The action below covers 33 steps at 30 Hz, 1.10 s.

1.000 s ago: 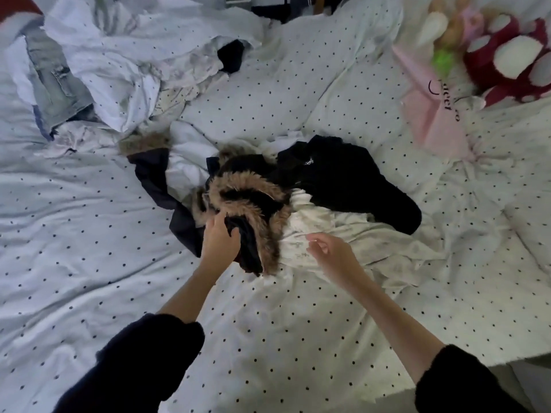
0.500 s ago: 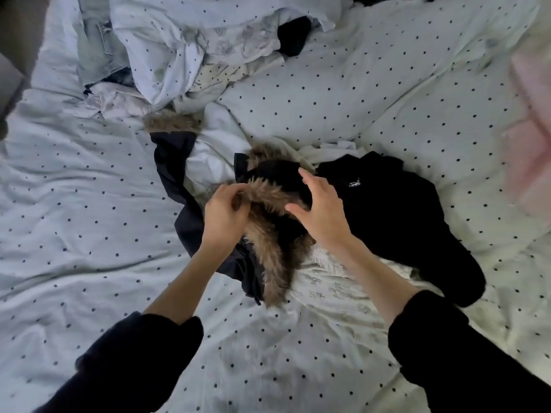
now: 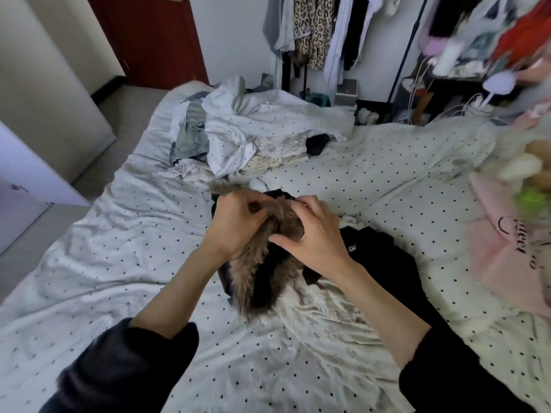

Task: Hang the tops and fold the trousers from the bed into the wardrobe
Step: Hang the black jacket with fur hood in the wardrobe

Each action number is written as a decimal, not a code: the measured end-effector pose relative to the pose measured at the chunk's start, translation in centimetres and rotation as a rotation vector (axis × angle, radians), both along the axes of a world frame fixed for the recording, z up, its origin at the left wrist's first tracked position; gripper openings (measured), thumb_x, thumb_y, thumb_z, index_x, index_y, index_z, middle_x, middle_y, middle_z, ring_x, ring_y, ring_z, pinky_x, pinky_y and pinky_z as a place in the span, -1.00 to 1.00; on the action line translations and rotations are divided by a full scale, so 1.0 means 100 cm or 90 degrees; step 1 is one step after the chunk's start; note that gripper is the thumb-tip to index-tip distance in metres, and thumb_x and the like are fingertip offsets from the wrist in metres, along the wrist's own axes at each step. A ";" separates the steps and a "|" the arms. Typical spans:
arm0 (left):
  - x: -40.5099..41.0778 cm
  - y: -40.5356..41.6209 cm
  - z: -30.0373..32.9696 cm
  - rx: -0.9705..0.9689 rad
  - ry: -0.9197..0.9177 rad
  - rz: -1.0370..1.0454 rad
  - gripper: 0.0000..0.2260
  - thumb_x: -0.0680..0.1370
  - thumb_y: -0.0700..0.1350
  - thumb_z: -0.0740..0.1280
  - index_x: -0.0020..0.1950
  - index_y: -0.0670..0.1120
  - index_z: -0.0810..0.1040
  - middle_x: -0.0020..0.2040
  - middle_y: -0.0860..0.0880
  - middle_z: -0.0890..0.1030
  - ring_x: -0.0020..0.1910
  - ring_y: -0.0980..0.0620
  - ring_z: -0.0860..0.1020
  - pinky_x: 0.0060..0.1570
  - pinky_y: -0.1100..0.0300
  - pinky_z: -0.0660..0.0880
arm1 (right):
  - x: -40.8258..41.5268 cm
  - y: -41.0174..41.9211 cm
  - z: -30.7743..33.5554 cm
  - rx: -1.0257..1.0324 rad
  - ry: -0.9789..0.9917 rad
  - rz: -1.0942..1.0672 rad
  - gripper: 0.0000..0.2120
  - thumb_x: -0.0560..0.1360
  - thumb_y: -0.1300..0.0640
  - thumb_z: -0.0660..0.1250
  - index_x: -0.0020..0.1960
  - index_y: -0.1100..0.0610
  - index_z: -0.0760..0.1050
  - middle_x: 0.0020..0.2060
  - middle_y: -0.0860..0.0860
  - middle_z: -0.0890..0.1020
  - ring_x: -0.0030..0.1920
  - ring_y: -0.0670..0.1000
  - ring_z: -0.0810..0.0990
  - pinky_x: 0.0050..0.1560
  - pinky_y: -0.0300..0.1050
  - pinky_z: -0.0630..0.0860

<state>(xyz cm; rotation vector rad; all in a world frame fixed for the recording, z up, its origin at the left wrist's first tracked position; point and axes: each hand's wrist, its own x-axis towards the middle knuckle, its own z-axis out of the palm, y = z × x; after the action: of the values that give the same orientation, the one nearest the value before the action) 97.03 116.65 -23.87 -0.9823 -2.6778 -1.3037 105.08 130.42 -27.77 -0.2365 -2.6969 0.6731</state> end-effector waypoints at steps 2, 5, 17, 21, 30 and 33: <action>0.010 -0.010 0.028 0.010 0.032 -0.004 -0.86 0.44 -0.28 0.40 -0.08 -0.10 0.69 -0.18 0.14 0.59 -0.15 0.31 0.50 -0.14 0.60 0.33 | 0.000 -0.010 0.028 0.024 0.044 -0.005 -0.62 0.33 0.00 0.39 0.02 0.24 0.57 -0.04 0.12 0.55 -0.04 0.20 0.55 -0.05 0.12 0.41; 0.022 -0.039 0.057 0.028 0.074 0.034 -0.87 0.44 -0.28 0.41 -0.06 -0.12 0.67 -0.16 0.09 0.58 -0.22 0.22 0.50 -0.14 0.59 0.33 | 0.000 -0.028 0.073 0.008 0.066 0.043 -0.83 0.40 0.24 0.36 -0.02 0.23 0.58 -0.09 0.07 0.60 -0.09 0.16 0.57 0.02 0.05 0.39; 0.103 -0.191 0.011 -0.051 -0.154 0.217 -0.70 0.42 0.11 0.43 -0.07 -0.08 0.49 -0.21 0.03 0.61 -0.17 0.07 0.58 -0.21 0.25 0.40 | 0.010 -0.184 0.180 -0.137 0.109 0.123 -0.87 0.42 0.12 0.35 -0.07 0.11 0.62 -0.21 -0.01 0.66 -0.25 0.00 0.58 -0.21 -0.13 0.47; 0.118 -0.254 0.025 0.030 -0.091 0.336 -0.68 0.51 -0.14 0.36 -0.39 -0.03 0.32 -0.47 0.07 0.39 -0.43 0.03 0.36 -0.34 0.18 0.20 | 0.012 -0.250 0.201 -0.177 0.129 0.125 -0.82 0.41 0.12 0.32 -0.15 0.23 0.59 -0.26 0.10 0.66 -0.19 0.07 0.60 -0.17 -0.06 0.50; 0.125 -0.481 0.136 -0.029 0.107 0.422 -0.83 0.47 -0.35 0.27 -0.30 -0.16 0.48 -0.41 -0.02 0.47 -0.38 -0.02 0.36 -0.31 0.28 0.21 | 0.012 -0.388 0.166 -0.066 -0.131 0.174 -0.68 0.46 0.02 0.37 0.17 0.08 0.47 0.06 0.03 0.58 0.13 0.11 0.53 0.11 -0.03 0.45; 0.119 -0.526 0.150 -0.124 0.152 0.381 -0.85 0.49 -0.28 0.28 -0.05 -0.17 0.64 -0.18 -0.10 0.66 -0.19 -0.07 0.57 -0.18 0.29 0.34 | 0.011 -0.465 0.150 -0.155 -0.191 0.427 -0.42 0.38 -0.02 0.47 0.34 0.00 0.36 0.17 -0.05 0.50 0.19 -0.02 0.47 0.24 -0.01 0.41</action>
<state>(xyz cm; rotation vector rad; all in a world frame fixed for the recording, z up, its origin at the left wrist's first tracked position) 108.92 64.04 -8.85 -0.2638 -2.6278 -0.7670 106.14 83.96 -12.76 0.5836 -2.9707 1.2401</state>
